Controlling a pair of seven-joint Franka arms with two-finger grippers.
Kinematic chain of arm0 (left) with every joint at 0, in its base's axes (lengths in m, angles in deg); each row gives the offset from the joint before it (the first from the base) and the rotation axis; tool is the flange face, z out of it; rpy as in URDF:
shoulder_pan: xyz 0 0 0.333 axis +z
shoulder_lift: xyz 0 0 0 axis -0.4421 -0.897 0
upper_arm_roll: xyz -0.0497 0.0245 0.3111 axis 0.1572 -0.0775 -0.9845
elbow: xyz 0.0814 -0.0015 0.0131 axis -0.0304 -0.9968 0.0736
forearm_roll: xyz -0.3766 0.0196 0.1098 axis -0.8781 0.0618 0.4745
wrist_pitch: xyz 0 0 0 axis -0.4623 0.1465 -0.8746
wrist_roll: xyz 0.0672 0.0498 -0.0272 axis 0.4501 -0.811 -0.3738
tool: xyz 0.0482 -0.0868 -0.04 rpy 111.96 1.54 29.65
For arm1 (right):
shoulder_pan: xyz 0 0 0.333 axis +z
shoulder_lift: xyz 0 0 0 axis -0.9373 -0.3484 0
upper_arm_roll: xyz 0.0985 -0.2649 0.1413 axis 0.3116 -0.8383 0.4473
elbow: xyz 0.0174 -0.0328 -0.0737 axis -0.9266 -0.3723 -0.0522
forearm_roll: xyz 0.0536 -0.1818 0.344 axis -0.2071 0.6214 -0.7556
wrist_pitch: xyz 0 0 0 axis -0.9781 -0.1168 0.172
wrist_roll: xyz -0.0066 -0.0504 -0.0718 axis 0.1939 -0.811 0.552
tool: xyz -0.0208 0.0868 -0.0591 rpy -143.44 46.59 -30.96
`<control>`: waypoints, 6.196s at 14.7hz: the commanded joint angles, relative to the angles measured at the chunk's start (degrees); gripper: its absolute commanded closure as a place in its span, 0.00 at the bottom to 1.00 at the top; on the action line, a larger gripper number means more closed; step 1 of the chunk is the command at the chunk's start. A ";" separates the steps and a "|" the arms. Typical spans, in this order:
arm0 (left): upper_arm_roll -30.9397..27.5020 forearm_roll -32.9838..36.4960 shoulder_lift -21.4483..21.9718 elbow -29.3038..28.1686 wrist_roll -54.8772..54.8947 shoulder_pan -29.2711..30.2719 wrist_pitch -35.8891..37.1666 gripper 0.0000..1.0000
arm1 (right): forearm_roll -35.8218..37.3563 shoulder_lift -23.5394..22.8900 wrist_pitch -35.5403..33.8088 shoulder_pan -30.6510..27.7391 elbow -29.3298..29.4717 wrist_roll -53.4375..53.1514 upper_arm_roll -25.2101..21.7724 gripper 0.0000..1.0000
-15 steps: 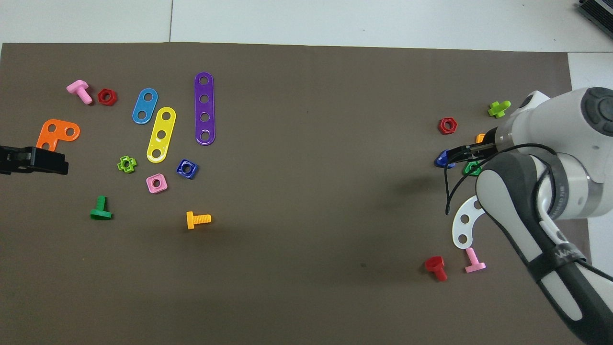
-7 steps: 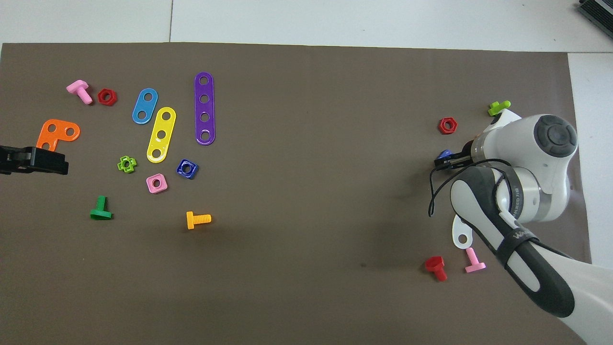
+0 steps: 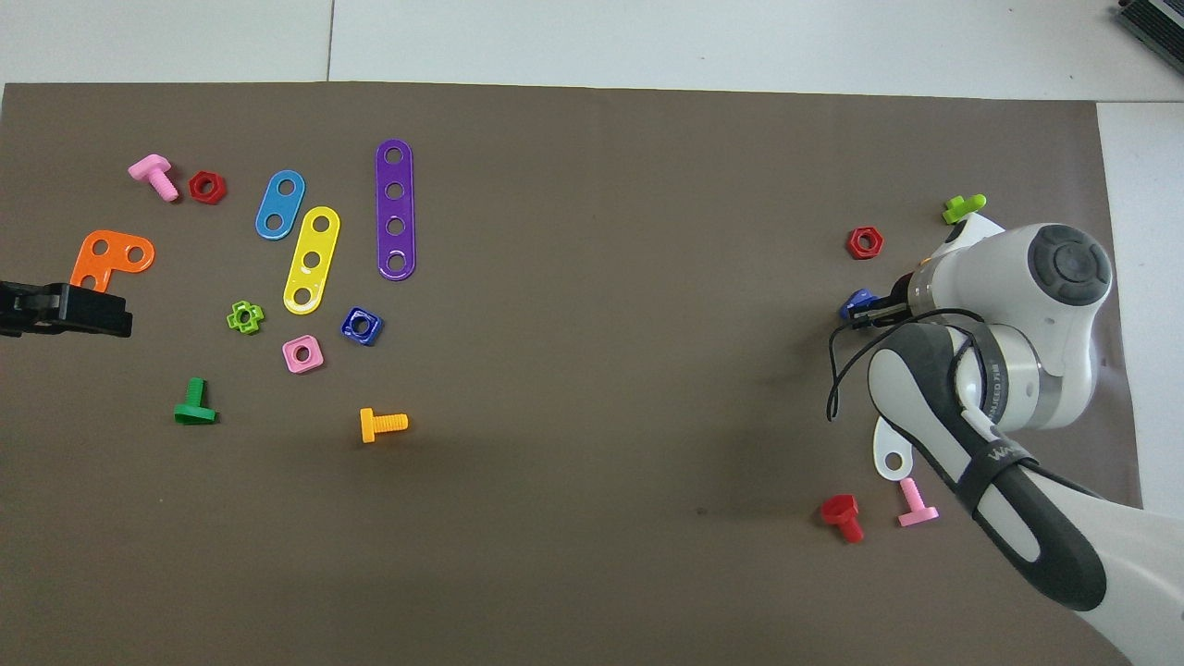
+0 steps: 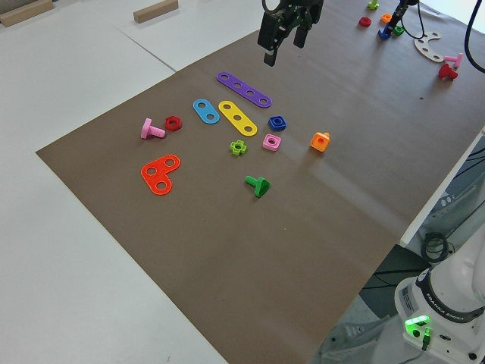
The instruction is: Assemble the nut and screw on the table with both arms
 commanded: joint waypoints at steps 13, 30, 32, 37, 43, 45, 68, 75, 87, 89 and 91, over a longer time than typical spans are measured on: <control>-0.05 1.11 1.42 -1.45 -0.06 -0.03 -0.05 0.00 | -0.93 -0.20 1.14 -1.07 0.21 1.72 0.36 1.00; 0.04 1.11 1.42 -1.45 -0.06 -0.03 -0.05 0.00 | 0.48 -10.46 -10.46 25.36 27.37 -40.26 2.56 1.00; -0.05 1.11 1.42 -1.45 -0.06 -0.03 -0.05 0.00 | 4.58 -13.54 -9.94 29.24 28.25 -47.39 2.56 1.00; -0.05 1.11 1.42 -1.45 -0.06 -0.03 -0.05 0.00 | 7.33 -16.63 -3.79 29.87 27.11 -50.93 2.74 1.00; 0.04 1.11 1.51 -1.45 -0.23 -0.03 0.12 0.00 | 7.33 -16.81 -1.94 30.13 25.26 -52.07 2.65 0.01; 0.12 1.11 1.51 -1.72 -0.15 -0.64 0.04 0.00 | 7.33 -16.37 -2.64 30.13 26.84 -54.44 2.65 0.00; 0.56 -2.93 -15.45 -11.91 7.66 -10.58 -30.37 0.05 | 0.57 16.68 -46.58 -1.42 27.37 -23.16 2.03 0.00; 0.48 -2.93 -18.96 -17.80 10.14 -12.16 -39.95 0.13 | -1.37 17.46 -50.11 -4.41 26.95 -14.29 1.77 0.00; 0.39 -2.93 -19.94 -21.32 11.98 -13.30 -41.18 0.27 | 1.18 18.17 -47.91 -3.71 25.53 -14.46 2.21 0.00; 0.39 -2.85 -19.94 -21.32 11.98 -13.30 -41.27 0.31 | 1.09 18.26 -47.99 -3.71 25.44 -14.55 2.21 0.00; 0.39 -2.85 -19.85 -21.75 11.98 -13.30 -41.27 0.33 | -0.04 18.26 -48.17 -3.88 25.35 -14.72 2.21 0.00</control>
